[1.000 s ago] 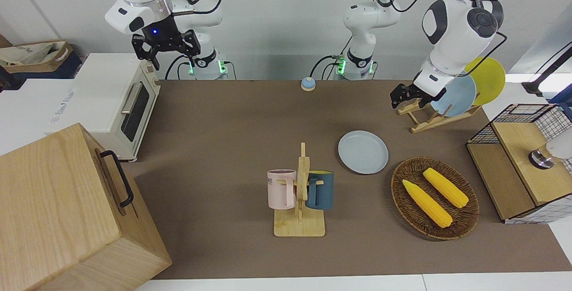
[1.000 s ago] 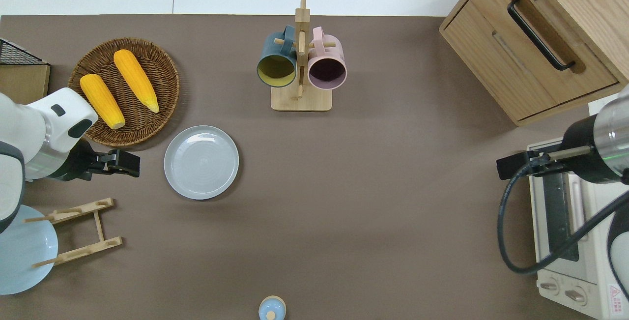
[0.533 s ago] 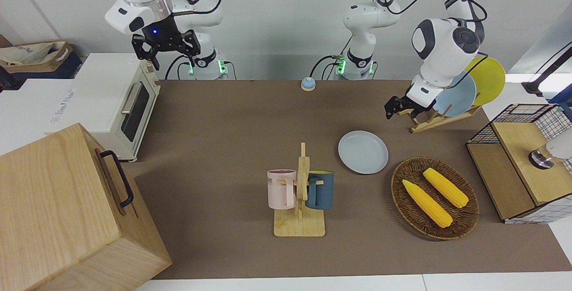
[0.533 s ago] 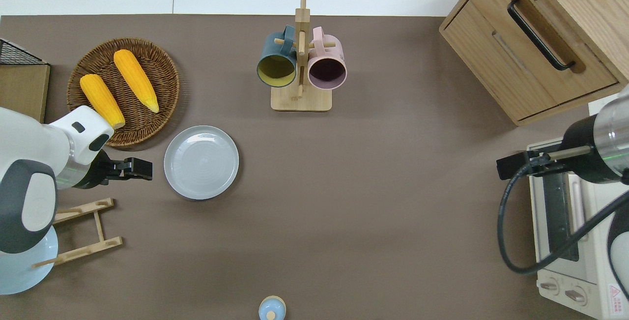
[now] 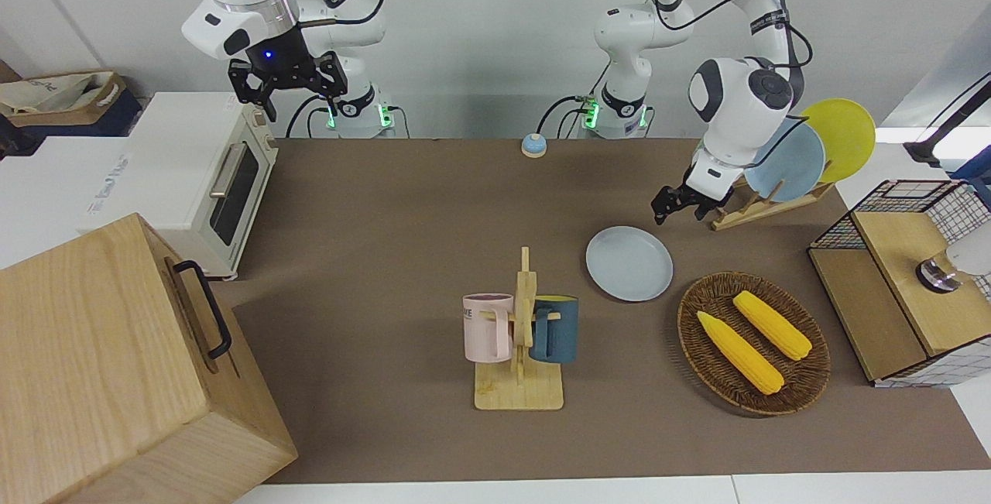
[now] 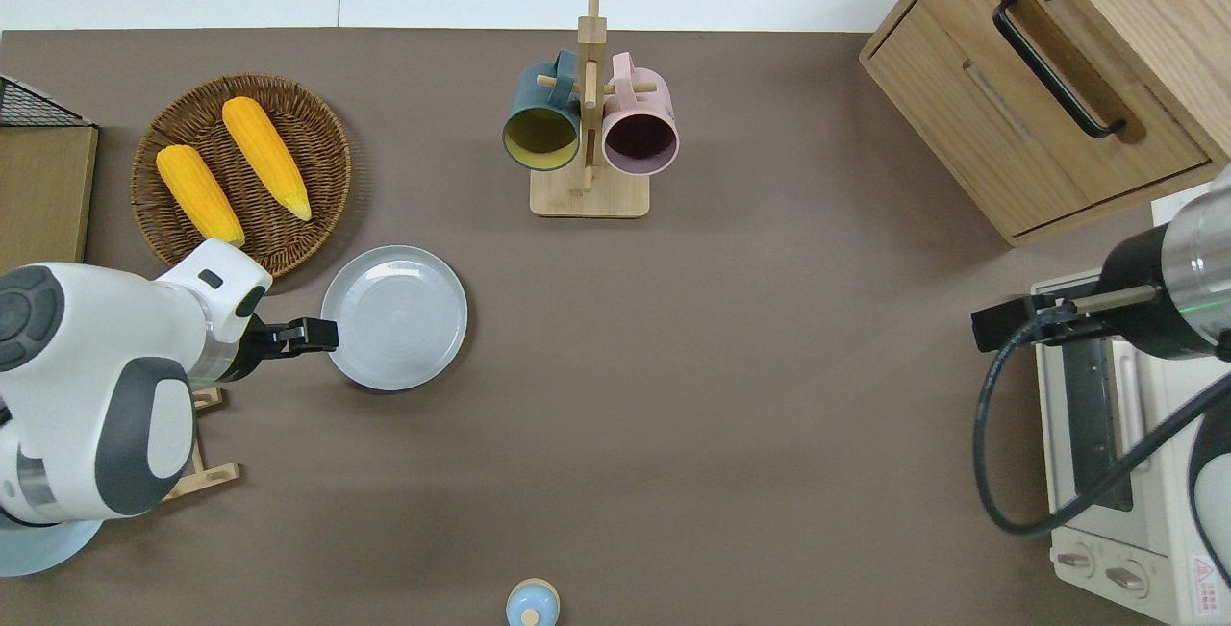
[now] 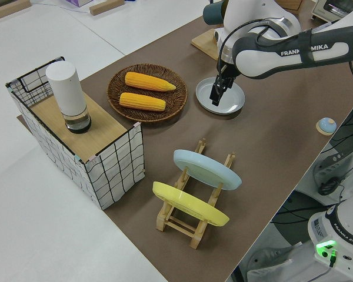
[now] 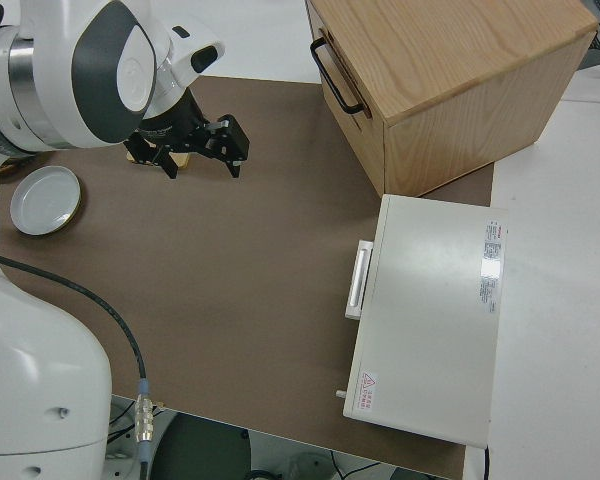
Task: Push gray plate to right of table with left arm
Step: 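Lower the left gripper against the gray plate's rim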
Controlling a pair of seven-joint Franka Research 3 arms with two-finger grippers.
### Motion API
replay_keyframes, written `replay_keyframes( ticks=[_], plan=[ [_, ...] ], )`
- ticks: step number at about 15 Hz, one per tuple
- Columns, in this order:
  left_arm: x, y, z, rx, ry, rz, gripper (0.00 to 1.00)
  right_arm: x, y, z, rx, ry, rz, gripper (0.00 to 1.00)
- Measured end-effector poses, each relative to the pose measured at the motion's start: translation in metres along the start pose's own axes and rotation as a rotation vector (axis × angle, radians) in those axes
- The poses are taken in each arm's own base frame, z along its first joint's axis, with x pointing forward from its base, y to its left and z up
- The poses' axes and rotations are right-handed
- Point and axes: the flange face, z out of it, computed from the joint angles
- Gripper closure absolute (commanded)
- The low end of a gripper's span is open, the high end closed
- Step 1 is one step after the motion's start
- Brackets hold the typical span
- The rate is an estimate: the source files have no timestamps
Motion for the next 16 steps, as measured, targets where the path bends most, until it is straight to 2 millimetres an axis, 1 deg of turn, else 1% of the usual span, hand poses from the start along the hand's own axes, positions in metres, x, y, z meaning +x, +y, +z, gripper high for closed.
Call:
replay_keyframes(
  ticks=[3, 8, 10, 11, 12, 14, 16],
  plan=[
    [-0.006, 0.005, 0.022, 0.000, 0.007, -0.002, 0.01, 0.000, 0.000, 0.000, 0.000, 0.000, 0.000, 0.017],
    [-0.003, 0.012, 0.046, -0.008, 0.025, -0.016, 0.01, 0.000, 0.000, 0.000, 0.000, 0.000, 0.000, 0.017],
    [-0.002, 0.013, 0.058, -0.012, 0.035, -0.015, 0.02, 0.000, 0.000, 0.000, 0.000, 0.000, 0.000, 0.017],
    [-0.003, 0.014, 0.066, -0.014, 0.044, -0.014, 0.04, 0.000, 0.000, 0.000, 0.000, 0.000, 0.000, 0.017],
    [-0.003, 0.014, 0.071, -0.016, 0.050, -0.014, 0.08, 0.000, 0.000, 0.000, 0.000, 0.000, 0.000, 0.017],
    [-0.004, 0.014, 0.082, -0.018, 0.054, -0.014, 0.20, 0.000, 0.000, 0.000, 0.000, 0.000, 0.000, 0.017],
    [-0.003, 0.014, 0.087, -0.019, 0.061, -0.013, 0.42, 0.000, 0.000, 0.000, 0.000, 0.000, 0.000, 0.017]
  ],
)
